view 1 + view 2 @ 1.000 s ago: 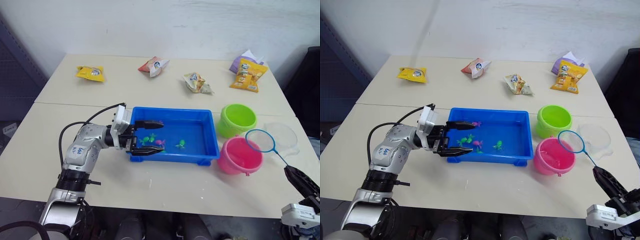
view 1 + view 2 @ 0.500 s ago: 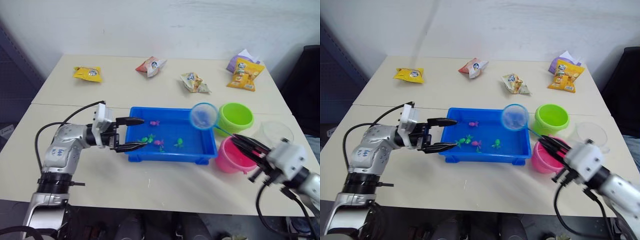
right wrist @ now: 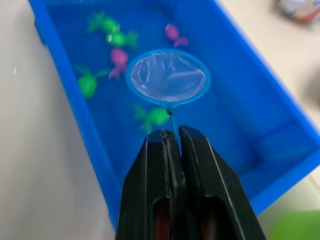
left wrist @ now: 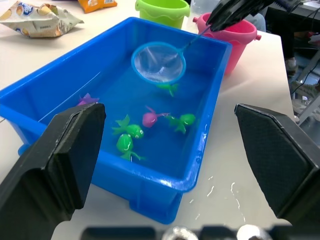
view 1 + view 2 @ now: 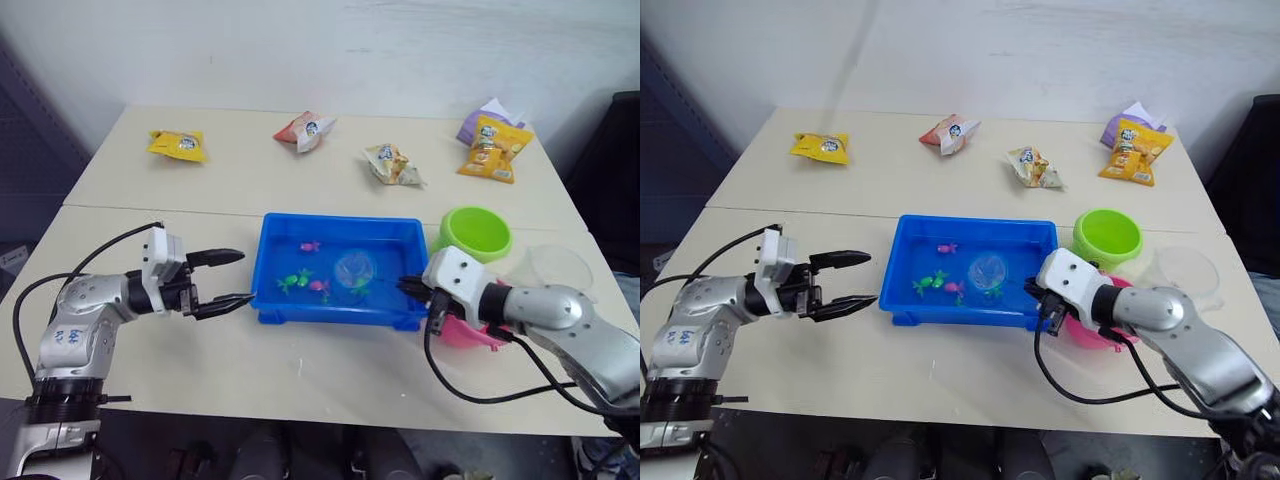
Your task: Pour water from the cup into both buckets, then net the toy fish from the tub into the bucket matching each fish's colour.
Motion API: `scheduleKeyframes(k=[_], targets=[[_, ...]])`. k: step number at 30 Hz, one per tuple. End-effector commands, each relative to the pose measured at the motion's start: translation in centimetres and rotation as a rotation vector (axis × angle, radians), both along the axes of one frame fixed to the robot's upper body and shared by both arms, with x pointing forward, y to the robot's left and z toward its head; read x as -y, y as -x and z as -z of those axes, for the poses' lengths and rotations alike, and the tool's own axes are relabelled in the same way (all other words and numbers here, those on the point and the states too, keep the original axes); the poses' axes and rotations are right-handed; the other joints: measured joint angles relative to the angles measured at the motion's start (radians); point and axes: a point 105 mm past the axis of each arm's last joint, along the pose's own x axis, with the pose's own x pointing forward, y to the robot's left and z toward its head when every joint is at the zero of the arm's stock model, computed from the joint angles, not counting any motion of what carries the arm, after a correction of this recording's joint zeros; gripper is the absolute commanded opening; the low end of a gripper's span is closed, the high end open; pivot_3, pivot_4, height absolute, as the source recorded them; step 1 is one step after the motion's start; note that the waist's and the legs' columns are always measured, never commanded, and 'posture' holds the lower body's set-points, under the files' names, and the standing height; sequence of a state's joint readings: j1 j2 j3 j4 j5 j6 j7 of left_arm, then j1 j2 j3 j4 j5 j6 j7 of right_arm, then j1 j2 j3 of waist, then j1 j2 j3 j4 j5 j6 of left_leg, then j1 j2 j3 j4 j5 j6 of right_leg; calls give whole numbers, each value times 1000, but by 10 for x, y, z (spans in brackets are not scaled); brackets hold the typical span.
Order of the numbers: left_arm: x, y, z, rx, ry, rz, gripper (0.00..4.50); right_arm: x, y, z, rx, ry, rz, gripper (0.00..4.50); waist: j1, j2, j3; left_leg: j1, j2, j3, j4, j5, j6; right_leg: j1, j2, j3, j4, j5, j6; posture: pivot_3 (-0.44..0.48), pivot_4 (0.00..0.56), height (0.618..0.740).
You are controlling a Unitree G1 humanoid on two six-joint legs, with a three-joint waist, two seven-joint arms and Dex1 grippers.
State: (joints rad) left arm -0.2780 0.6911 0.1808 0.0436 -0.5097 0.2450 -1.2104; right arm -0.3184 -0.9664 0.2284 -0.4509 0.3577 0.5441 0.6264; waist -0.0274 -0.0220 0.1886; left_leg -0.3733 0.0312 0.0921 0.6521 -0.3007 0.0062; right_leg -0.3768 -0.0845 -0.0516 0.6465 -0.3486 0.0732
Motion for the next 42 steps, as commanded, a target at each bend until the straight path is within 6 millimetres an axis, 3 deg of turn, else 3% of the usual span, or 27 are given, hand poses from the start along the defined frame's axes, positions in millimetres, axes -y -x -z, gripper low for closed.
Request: scheduleKeyframes(k=[1,21,26,35,42], targets=[[-1,6,-12,62,-13,-1,4461,-1,-9,-3,30,67,-12,0,-1,0,0,0,0,0,0,0,0,0,0,0,0,0,0,0,150,738],[-2,16,-4,38,-80,29,4461,-31,-18,13,-96,140,-153,0,-3,0,0,0,0,0,-2,0,0,-1,0,-1,0,0,0,0,150,738],[-1,16,-4,38,-76,25,4461,-42,-23,9,-97,71,-157,0,-3,0,0,0,0,0,-2,0,0,-1,0,-1,0,0,0,0,150,738],[1,14,-7,42,-69,17,4461,-31,-22,-9,-61,11,-128,0,-2,0,0,0,0,0,-2,0,0,-1,-1,-1,-1,0,0,0,150,738],[3,13,-8,42,-61,15,4461,-20,-7,-24,-83,-97,-132,0,-1,0,0,-1,0,0,-3,0,0,-1,-1,-1,-1,0,0,0,150,738]])
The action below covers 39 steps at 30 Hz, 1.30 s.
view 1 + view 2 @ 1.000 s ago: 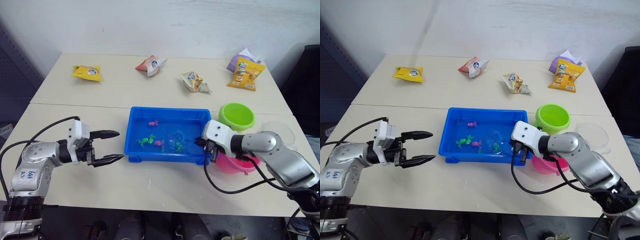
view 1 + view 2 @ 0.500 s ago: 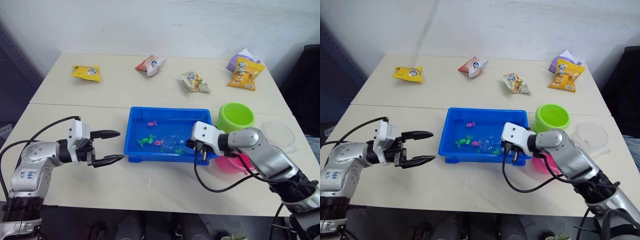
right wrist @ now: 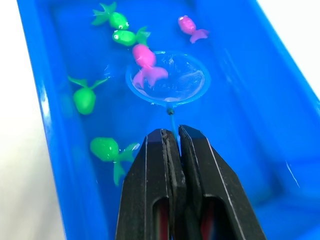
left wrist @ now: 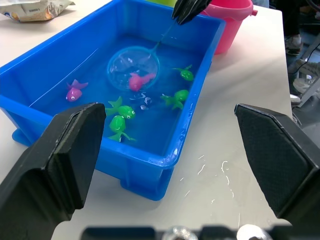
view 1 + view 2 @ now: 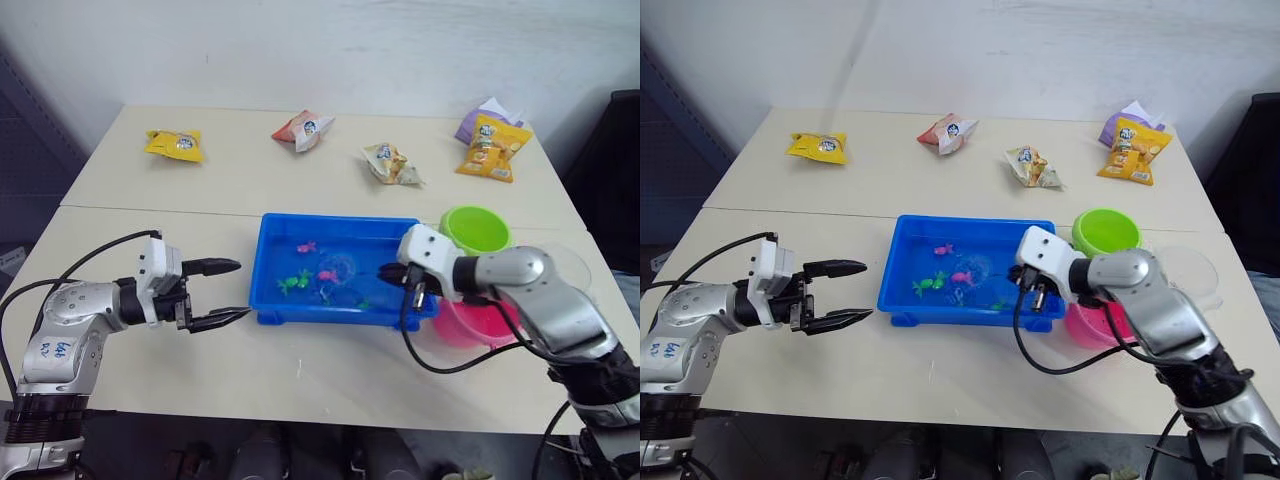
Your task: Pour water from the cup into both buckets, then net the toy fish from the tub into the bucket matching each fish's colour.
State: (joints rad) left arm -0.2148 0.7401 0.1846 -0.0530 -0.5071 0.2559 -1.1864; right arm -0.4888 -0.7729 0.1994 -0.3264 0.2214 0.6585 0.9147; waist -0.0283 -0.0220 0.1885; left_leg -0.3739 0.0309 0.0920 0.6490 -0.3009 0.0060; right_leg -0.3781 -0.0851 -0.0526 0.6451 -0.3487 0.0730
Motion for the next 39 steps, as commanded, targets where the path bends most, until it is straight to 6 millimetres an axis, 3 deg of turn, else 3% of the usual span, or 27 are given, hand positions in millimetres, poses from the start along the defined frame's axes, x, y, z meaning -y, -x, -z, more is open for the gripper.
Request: scheduleKeyframes(k=[1,13,24,32,39], targets=[[4,2,-7,30,13,18,4461,1,12,-16,17,-73,-27,0,-1,0,0,0,0,0,0,0,0,0,0,0,0,0,0,0,150,738],[11,-7,-10,40,60,71,4461,39,54,-37,57,-197,5,0,2,0,0,0,0,0,0,0,0,1,0,0,-1,0,0,0,150,738],[50,-18,-15,20,151,255,4461,96,99,-39,244,-267,250,0,10,0,0,1,0,0,0,0,0,2,2,0,-1,1,1,0,150,738],[93,-21,-31,29,192,421,4461,141,134,-28,274,-215,451,0,11,0,0,3,0,2,1,0,0,3,3,2,0,1,1,0,150,738],[101,-23,-32,38,186,461,4461,168,153,-6,303,-61,546,0,9,0,0,4,0,2,0,0,-1,3,5,4,0,1,1,0,150,738]])
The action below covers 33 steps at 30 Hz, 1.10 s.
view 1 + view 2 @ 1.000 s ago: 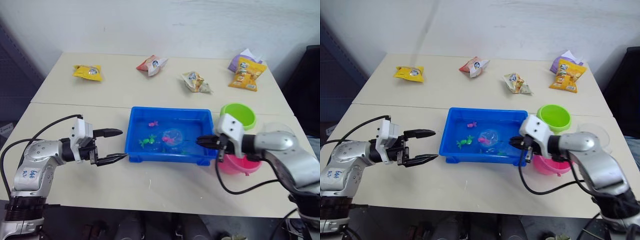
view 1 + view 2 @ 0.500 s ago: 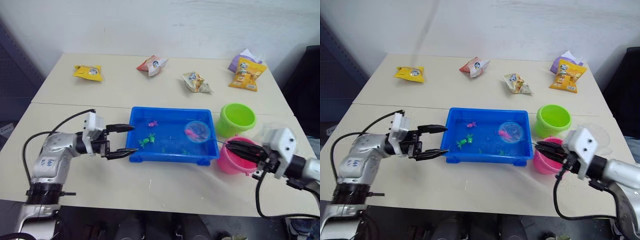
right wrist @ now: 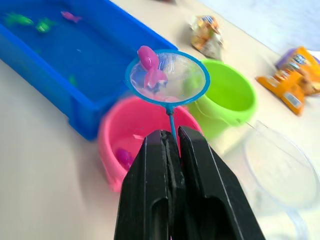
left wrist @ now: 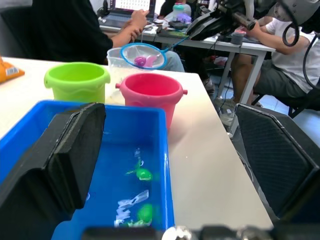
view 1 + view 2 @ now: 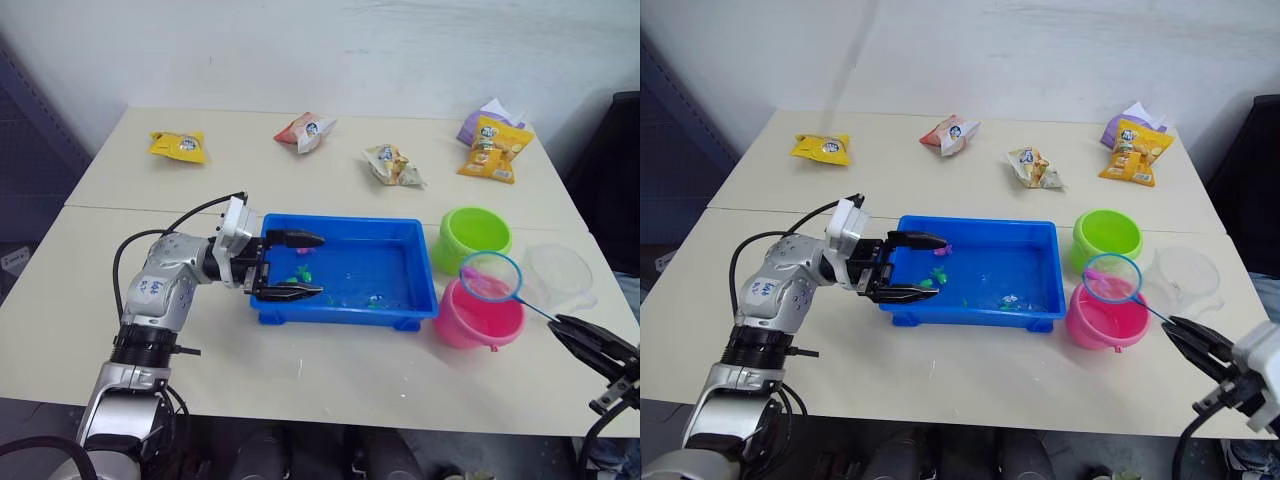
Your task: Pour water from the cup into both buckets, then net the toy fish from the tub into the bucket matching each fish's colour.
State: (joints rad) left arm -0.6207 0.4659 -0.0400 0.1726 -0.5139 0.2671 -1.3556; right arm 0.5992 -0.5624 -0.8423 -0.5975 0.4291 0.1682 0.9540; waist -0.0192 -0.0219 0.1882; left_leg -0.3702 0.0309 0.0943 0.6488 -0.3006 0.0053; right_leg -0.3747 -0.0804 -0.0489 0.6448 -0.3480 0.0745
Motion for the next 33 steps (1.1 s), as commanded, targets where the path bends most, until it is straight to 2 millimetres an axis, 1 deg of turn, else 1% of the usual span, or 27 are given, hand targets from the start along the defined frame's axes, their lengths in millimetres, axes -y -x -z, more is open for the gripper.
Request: scheduleKeyframes(k=[1,5,8,10,13,15,17,18,19,21,26,27,28,29,31,32,33], targets=[[3,3,0,23,1,25,4461,11,9,3,33,126,31,0,-1,0,0,0,0,0,0,0,0,0,0,0,0,0,0,0,150,738],[7,4,1,19,8,28,4461,20,13,9,95,285,40,0,-1,0,0,0,0,0,0,0,-1,0,0,0,0,0,0,0,150,738],[9,7,3,10,15,28,4461,24,13,6,182,411,34,0,-3,0,0,0,0,0,0,1,-1,0,0,0,0,0,0,0,150,738],[10,8,5,-2,17,25,4461,27,12,2,259,540,30,0,-6,0,0,0,0,0,0,1,-2,0,0,0,0,0,0,0,150,738],[10,10,6,-7,18,24,4461,25,11,4,319,701,-23,0,-6,0,0,1,0,0,0,1,-2,0,0,1,1,0,0,0,150,738],[11,10,5,-11,24,22,4461,21,8,1,399,794,-52,0,-5,0,0,1,0,0,0,1,-3,0,0,0,1,0,0,0,150,738],[10,9,5,-10,24,19,4461,18,7,3,420,900,-95,0,-6,0,0,1,0,0,0,1,-3,0,0,1,1,0,0,0,150,738],[10,9,4,-9,24,16,4461,19,6,7,410,947,-105,0,-5,0,0,1,0,0,0,1,-3,0,0,1,1,0,0,0,150,738],[10,8,3,-7,23,14,4461,19,6,6,432,1001,-104,0,-5,0,0,1,0,0,0,2,-4,0,0,1,1,0,0,0,150,738],[10,8,2,-5,21,10,4461,20,5,5,464,1064,-96,0,-5,0,0,1,0,0,0,2,-4,0,0,1,1,0,0,0,150,738],[8,7,2,-2,17,-1,4461,23,4,0,520,1134,-69,0,-6,0,0,1,0,0,1,2,-5,0,1,1,1,0,0,0,150,738],[7,7,2,-1,15,-8,4461,21,2,-2,533,1081,-63,0,-7,0,0,1,0,0,1,2,-5,0,1,1,1,0,0,0,150,738],[6,6,2,0,15,-17,4461,18,0,-5,539,982,-43,0,-7,0,0,1,0,0,1,2,-5,0,1,1,1,0,0,0,150,738],[4,5,1,2,15,-28,4461,14,-4,-9,542,835,-12,0,-8,0,0,1,0,0,1,2,-5,0,1,1,1,0,0,0,150,738],[0,2,1,2,14,-53,4461,1,-12,-16,522,571,-20,0,-11,0,0,1,1,0,1,2,-4,0,1,1,1,0,0,0,150,738],[-2,2,1,2,14,-60,4461,-4,-14,-17,502,497,-34,0,-11,0,0,1,1,0,1,2,-4,0,1,2,2,0,0,0,150,738],[-6,0,1,1,14,-81,4461,-21,-17,-23,488,360,-101,0,-11,1,0,2,1,0,1,2,-4,0,1,2,3,0,-1,0,150,738]])
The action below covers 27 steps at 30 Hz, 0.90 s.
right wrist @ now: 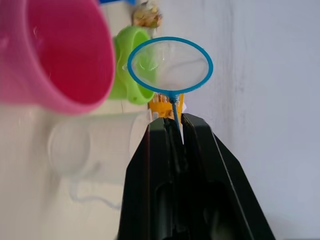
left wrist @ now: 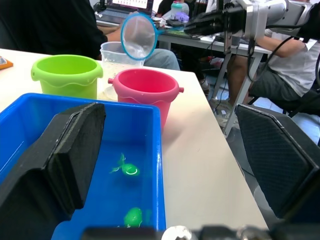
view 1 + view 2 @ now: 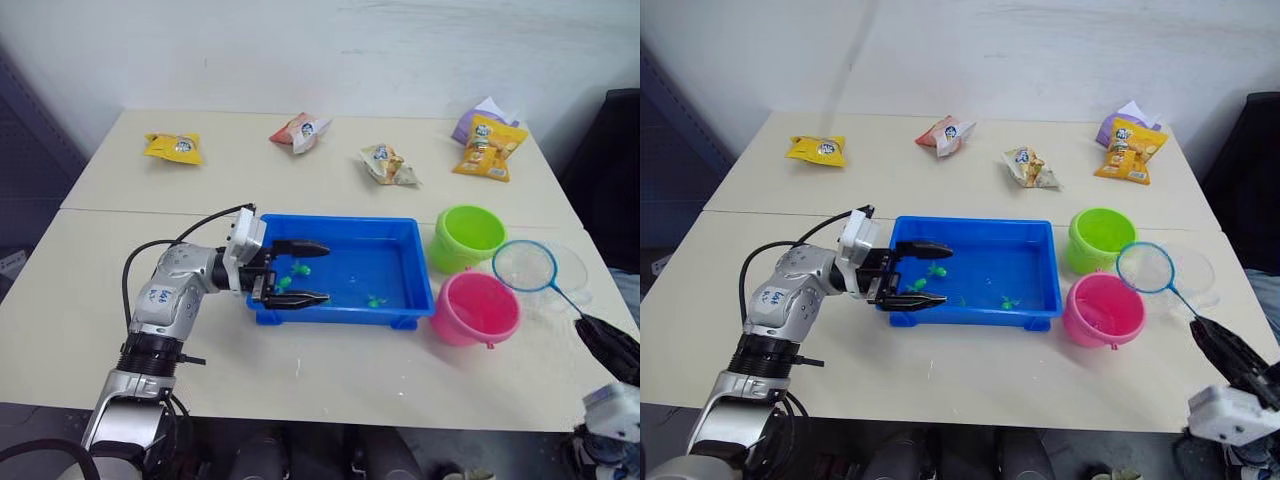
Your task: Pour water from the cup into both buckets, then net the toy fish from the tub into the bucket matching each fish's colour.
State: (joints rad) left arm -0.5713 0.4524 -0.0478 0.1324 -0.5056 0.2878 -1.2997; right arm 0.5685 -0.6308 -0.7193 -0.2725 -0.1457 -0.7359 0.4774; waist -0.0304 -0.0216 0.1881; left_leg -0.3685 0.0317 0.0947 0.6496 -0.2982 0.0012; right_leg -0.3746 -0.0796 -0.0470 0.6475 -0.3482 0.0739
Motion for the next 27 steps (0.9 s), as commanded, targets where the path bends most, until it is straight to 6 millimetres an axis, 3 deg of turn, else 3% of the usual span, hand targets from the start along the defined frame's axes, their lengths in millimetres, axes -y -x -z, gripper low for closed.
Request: scheduleKeyframes(k=[1,5,10,18,22,27], targets=[[-16,-3,-9,36,7,-65,4461,-40,-8,-22,-112,-367,-207,0,0,0,0,0,0,0,0,0,0,0,0,0,0,0,0,0,150,738],[-41,-5,-4,27,-12,-162,4461,-79,-17,-25,-364,-602,-374,0,1,0,0,0,1,-1,0,0,1,0,0,0,1,0,0,0,150,738],[-71,-3,-4,36,-24,-322,4461,-115,-45,-20,-618,-804,-413,0,6,-1,0,-2,0,-3,1,-1,3,0,-3,-2,0,0,0,0,150,738],[-112,2,3,69,-101,-556,4461,-134,-99,7,-844,-817,-202,0,6,-2,0,-4,0,-4,0,-1,3,-2,-5,-4,-2,0,-1,0,150,738],[-118,6,5,69,-108,-587,4461,-141,-123,8,-862,-824,-132,0,4,-2,0,-4,-1,-3,0,-2,5,-2,-6,-4,-2,0,0,0,150,738],[-122,11,8,59,-95,-616,4461,-153,-146,17,-887,-696,-73,0,1,-2,0,-6,-2,-3,-1,-2,5,-4,-7,-5,-2,0,0,0,150,738]])
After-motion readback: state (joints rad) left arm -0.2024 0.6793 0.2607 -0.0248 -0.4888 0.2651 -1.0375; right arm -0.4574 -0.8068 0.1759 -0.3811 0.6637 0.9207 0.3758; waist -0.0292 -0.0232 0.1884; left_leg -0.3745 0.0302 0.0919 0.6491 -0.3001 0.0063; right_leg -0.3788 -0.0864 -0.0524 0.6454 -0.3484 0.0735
